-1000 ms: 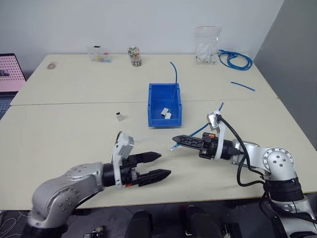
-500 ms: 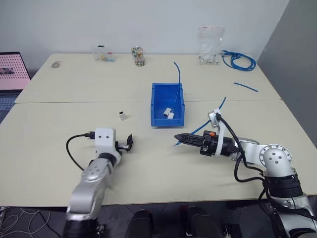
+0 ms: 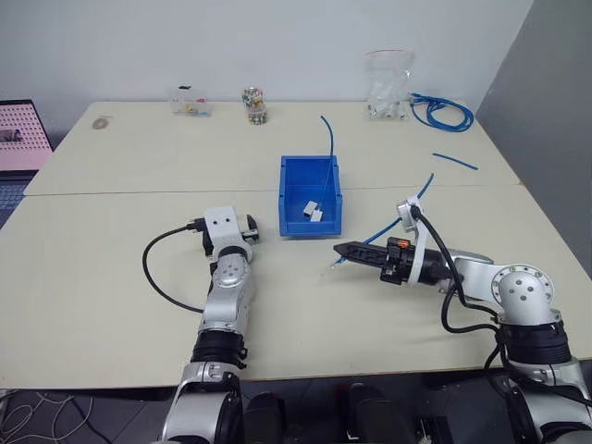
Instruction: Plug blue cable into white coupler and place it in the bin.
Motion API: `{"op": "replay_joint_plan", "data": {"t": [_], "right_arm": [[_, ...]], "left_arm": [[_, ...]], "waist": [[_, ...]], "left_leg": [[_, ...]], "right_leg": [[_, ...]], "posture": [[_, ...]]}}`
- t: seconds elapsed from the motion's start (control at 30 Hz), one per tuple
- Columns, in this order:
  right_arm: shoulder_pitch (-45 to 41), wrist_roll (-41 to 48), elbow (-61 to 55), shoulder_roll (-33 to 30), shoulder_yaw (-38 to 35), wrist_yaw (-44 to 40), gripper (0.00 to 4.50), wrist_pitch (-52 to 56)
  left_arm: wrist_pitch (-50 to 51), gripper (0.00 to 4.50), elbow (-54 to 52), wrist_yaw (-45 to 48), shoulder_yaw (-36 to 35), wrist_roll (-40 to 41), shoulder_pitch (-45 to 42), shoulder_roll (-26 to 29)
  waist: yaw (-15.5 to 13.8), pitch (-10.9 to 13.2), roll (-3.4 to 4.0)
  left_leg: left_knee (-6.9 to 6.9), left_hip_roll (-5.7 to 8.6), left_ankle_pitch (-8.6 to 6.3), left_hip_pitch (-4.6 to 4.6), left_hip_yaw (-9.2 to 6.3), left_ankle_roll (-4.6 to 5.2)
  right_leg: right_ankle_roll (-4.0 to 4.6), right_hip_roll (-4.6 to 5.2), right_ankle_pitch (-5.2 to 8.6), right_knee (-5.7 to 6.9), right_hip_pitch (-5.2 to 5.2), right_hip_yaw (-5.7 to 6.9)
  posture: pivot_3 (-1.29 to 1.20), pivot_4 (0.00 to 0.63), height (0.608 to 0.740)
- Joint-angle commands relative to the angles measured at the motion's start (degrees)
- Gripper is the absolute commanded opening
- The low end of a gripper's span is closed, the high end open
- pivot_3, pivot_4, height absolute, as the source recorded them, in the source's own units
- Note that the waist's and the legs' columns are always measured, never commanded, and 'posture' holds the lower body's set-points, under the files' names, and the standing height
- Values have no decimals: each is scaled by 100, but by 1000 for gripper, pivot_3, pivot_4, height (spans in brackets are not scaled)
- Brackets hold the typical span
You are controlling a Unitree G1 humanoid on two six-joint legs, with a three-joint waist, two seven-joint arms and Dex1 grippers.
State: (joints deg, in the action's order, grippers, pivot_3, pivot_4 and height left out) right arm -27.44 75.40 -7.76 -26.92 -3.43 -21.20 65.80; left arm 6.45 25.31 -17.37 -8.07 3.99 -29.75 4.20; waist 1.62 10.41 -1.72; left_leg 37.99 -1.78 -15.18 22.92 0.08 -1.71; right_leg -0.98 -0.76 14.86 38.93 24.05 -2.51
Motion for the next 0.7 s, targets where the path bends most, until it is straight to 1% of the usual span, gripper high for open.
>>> {"op": "replay_joint_plan", "data": {"t": [0.03,0.1,0.27,0.3,0.5,0.63,0.7], "right_arm": [[103,159,-313,-59,-243,38,110,79],[169,174,-364,-61,-284,74,110,114],[235,139,-434,-35,-319,119,110,157],[237,134,-437,-23,-320,126,110,167],[276,129,-477,37,-319,138,110,211],[275,104,-483,86,-304,137,110,206],[272,71,-508,107,-285,138,110,189]], "left_arm": [[-297,3805,454,156,-212,23,-112,187],[-407,3319,586,292,-243,57,-138,249],[-522,2333,667,371,-264,40,-139,284],[-530,2199,682,375,-263,38,-142,287],[-487,868,580,343,-330,74,-68,298],[-271,810,172,532,-346,97,166,444],[4,810,-450,1192,-234,180,555,772]], "waist": [[6,-1,0],[11,-1,1],[20,-2,1],[20,-2,1],[20,-2,1],[36,-2,1],[64,-2,1]], "left_leg": [[0,1,1,-1,0,1],[-1,0,2,-3,2,3],[-1,0,2,-5,4,3],[-1,0,2,-4,4,3],[-1,0,2,-4,4,3],[-1,0,2,-5,5,3],[-3,-3,2,-6,6,3]], "right_leg": [[-2,0,-1,0,0,2],[-3,0,-2,1,-1,3],[-3,-1,-2,3,0,3],[-3,-1,-2,3,0,3],[-3,-1,-2,2,-1,2],[-3,-1,-2,2,0,2],[-3,-3,-2,2,1,0]], "posture": [[0,150,740],[0,150,740],[0,150,740],[0,150,740],[0,150,740],[0,150,740],[0,150,740]]}}
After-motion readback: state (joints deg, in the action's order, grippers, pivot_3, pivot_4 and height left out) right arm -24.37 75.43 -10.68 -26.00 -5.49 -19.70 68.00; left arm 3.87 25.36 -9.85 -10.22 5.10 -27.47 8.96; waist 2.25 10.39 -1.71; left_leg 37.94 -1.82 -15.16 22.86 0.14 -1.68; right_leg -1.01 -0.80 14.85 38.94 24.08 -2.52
